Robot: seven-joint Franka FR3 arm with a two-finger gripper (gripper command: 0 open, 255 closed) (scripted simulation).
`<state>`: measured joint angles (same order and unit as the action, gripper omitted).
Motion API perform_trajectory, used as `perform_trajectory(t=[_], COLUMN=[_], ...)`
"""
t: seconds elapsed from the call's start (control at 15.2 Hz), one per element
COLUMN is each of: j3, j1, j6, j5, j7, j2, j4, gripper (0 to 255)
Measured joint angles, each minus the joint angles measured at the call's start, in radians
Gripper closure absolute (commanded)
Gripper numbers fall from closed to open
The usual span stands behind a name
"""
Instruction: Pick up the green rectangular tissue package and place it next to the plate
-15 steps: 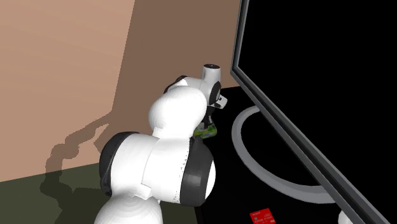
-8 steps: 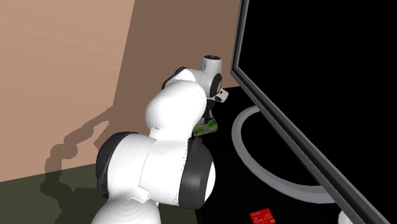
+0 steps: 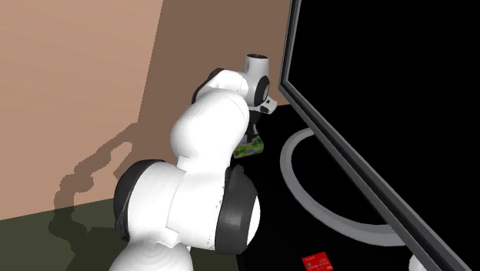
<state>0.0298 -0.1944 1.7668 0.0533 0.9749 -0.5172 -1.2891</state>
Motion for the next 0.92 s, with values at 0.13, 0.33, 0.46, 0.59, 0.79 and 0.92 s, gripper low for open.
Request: perform_trajectory(t=[0.13,0.33,0.46,0.59,0.79,0.92], j3=[0.0,0.001,0.001,0.0,0.0,0.0], j1=[-0.001,-0.003,-0.003,-0.002,-0.003,-0.004], j6=[-0.027,-0.069,-0.095,-0.121,-0.169,-0.198], j5=[0.0,0.0,-0.001,-0.001,-0.001,-0.001], j7=[0.0,0.0,0.001,0.004,0.005,0.007], j2=[0.002,-0.001,0.0,-0.003,-0.013,-0.022], j4=[0.025,0.07,0.095,0.125,0.182,0.22], gripper=[255,255,255,255,255,255])
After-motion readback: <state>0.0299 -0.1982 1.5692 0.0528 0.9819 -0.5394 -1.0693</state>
